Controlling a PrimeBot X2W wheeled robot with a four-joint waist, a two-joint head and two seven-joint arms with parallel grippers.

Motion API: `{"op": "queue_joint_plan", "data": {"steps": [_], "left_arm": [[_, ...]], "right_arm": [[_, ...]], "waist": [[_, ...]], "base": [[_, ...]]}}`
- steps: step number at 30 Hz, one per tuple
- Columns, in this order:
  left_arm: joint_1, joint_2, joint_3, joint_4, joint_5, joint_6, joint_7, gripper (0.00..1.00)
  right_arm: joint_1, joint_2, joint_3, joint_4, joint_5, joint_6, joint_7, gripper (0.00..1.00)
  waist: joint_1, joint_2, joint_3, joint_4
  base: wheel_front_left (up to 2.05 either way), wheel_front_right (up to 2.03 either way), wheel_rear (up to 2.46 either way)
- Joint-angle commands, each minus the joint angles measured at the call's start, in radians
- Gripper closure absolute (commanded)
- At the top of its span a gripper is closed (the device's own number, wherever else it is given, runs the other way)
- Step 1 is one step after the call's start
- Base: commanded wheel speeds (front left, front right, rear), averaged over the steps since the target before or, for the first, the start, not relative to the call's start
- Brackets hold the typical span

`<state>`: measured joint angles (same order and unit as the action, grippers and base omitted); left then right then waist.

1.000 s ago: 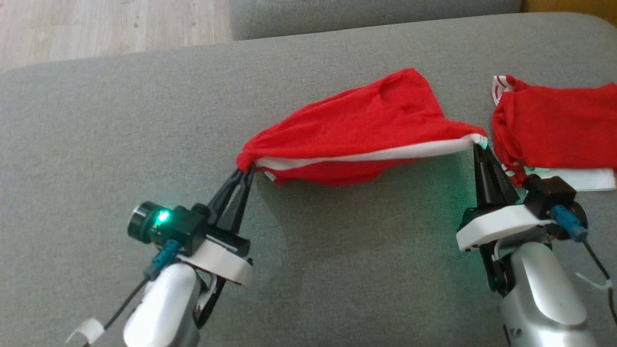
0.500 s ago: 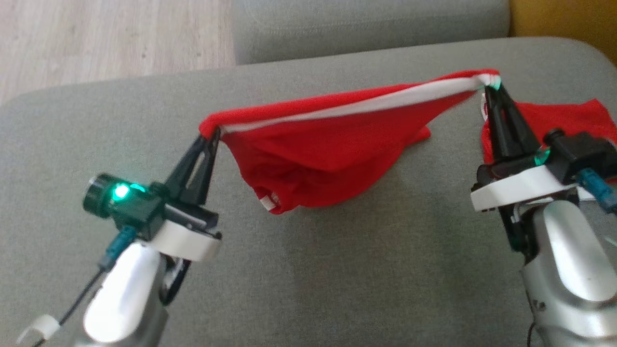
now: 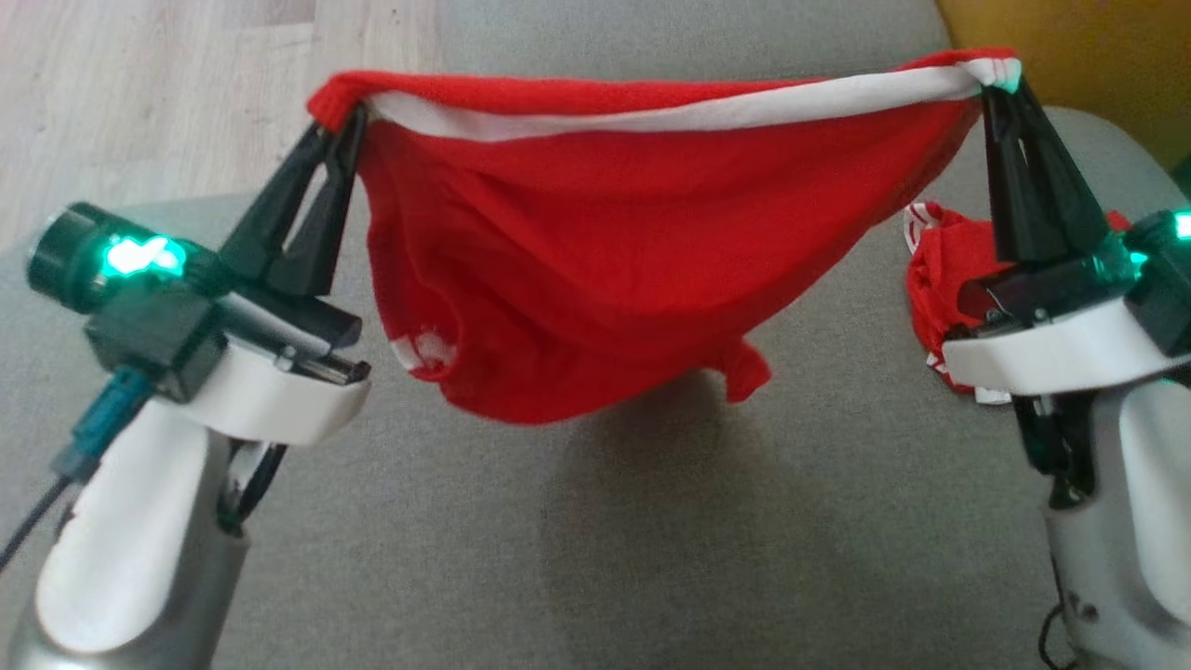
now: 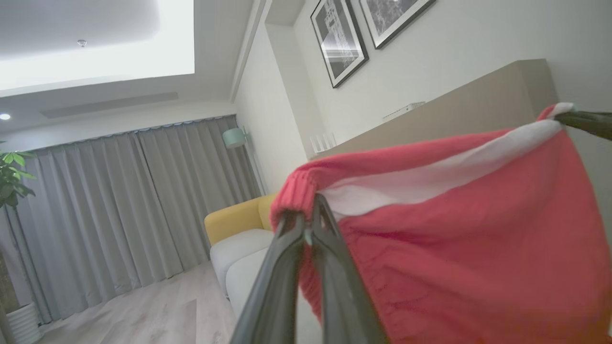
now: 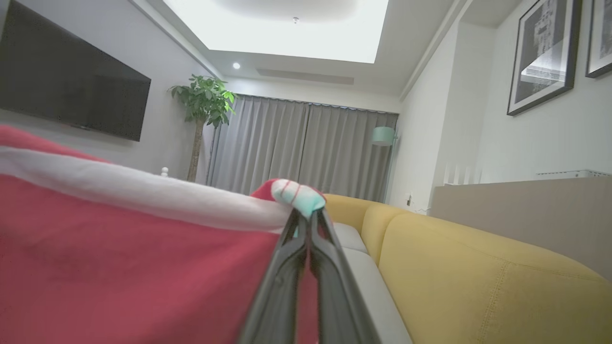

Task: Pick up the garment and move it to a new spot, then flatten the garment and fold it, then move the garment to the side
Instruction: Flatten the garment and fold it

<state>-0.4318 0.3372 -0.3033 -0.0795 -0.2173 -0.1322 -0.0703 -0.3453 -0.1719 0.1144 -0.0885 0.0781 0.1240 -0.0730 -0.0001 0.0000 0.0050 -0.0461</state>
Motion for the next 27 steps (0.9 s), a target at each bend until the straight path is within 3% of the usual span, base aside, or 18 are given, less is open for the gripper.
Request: {"op": "queue_joint_plan", "data": {"steps": [1, 6, 11, 15, 17, 18, 23, 27], "left_arm": [[-0.049, 0.04, 0.053, -0.043, -0.007, 0.005, 0.012, 1.0], [-0.07, 0.067, 0.037, -0.085, -0.052, 0.003, 0.109, 1.0], [-0.236, 0.123, -0.038, 0.011, -0.122, 0.002, 0.165, 1.0], [-0.477, 0.201, -0.136, 0.179, -0.169, 0.002, 0.156, 1.0], [-0.613, 0.227, -0.177, 0.287, -0.182, 0.002, 0.129, 1.0], [-0.752, 0.239, -0.196, 0.394, -0.182, 0.002, 0.082, 1.0], [-0.982, 0.208, -0.22, 0.617, -0.15, 0.002, -0.087, 1.0], [-1.006, 0.158, -0.263, 0.726, -0.163, 0.002, -0.165, 1.0]], "right_arm": [[-0.013, 0.001, 0.008, -0.043, -0.006, 0.007, 0.01, 1.0], [-0.035, -0.007, -0.002, -0.087, -0.016, 0.007, 0.076, 1.0], [-0.216, -0.044, 0.039, -0.001, 0.032, 0.007, 0.124, 1.0], [-0.486, -0.075, 0.094, 0.189, 0.077, 0.007, 0.125, 1.0], [-0.642, -0.08, 0.118, 0.316, 0.072, 0.007, 0.096, 1.0], [-0.79, -0.077, 0.132, 0.441, 0.044, 0.007, 0.042, 1.0], [-1.017, -0.023, 0.062, 0.706, -0.03, 0.007, -0.123, 1.0], [-1.022, 0.015, 0.06, 0.85, -0.066, 0.007, -0.172, 1.0]], "waist": [[0.0001, 0.0, 0.008, 0.0], [0.0001, 0.0, 0.07, 0.001], [0.0001, 0.0, 0.198, -0.003], [0.0001, 0.0, 0.307, -0.017], [0.0001, 0.0, 0.343, -0.026], [0.0001, 0.0, 0.374, -0.032], [0.0001, 0.0, 0.395, -0.031], [0.0001, 0.0, 0.391, -0.018]], "base": [[0.0, 0.0, 0.0], [0.0, 0.0, 0.0], [0.0, 0.0, 0.0], [0.0, 0.0, 0.0], [0.0, 0.0, 0.0], [0.0, 0.0, 0.0], [0.0, 0.0, 0.0], [0.0, 0.0, 0.0]]}}
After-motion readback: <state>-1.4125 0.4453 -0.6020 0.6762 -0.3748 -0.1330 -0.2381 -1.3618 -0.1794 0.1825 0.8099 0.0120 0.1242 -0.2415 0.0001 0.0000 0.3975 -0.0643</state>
